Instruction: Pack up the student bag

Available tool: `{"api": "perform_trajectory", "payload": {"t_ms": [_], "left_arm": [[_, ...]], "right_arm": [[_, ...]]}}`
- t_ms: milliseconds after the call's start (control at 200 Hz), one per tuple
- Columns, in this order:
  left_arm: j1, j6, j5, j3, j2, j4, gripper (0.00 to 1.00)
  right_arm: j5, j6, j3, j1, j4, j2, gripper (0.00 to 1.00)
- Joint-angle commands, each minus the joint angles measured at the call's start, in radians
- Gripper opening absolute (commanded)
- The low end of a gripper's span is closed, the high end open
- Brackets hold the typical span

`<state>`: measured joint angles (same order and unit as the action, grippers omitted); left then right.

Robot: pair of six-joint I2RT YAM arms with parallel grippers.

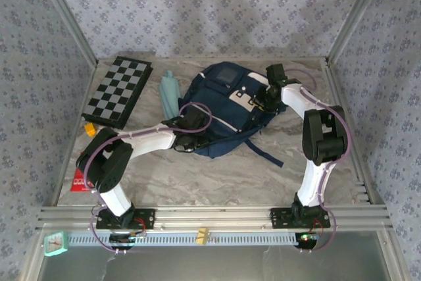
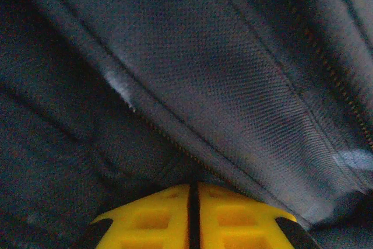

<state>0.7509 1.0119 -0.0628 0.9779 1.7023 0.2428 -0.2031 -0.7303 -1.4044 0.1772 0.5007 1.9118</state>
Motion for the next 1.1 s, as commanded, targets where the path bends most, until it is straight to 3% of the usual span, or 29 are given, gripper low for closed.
{"api": "perform_trajectory", "payload": {"t_ms": [0,155,370,430,500,625,745,925,1094], "left_arm": [[-0.046,-0.07,0.059,0.026,0.066,0.106,0.12],[-0.079,-0.164,0.156,0.117,0.118,0.129,0.15],[-0.163,-0.276,0.185,0.187,0.124,0.056,0.23],[-0.192,-0.304,0.192,0.214,0.133,0.052,0.25],[-0.221,-0.34,0.159,0.241,0.132,0.056,0.27],[-0.241,-0.361,0.14,0.231,0.057,0.069,0.4],[-0.234,-0.292,0.123,0.252,-0.029,0.207,0.49],[-0.023,-0.163,0.17,0.263,-0.168,0.232,0.57],[0.148,-0.079,0.114,0.381,-0.072,0.166,0.62]], "right_arm": [[0.019,0.0,0.015,-0.01,-0.027,-0.024,0.0],[-0.083,-0.092,0.114,-0.056,-0.147,-0.156,0.0],[-0.168,-0.264,0.222,-0.065,-0.291,-0.3,0.0],[-0.19,-0.337,0.287,-0.068,-0.401,-0.339,0.0],[-0.189,-0.414,0.323,-0.069,-0.48,-0.376,0.0],[-0.145,-0.473,0.36,-0.067,-0.534,-0.431,0.0],[-0.076,-0.543,0.431,-0.056,-0.599,-0.499,0.0],[-0.022,-0.6,0.463,-0.022,-0.607,-0.542,0.0],[-0.017,-0.641,0.482,-0.014,-0.631,-0.564,0.0]]}}
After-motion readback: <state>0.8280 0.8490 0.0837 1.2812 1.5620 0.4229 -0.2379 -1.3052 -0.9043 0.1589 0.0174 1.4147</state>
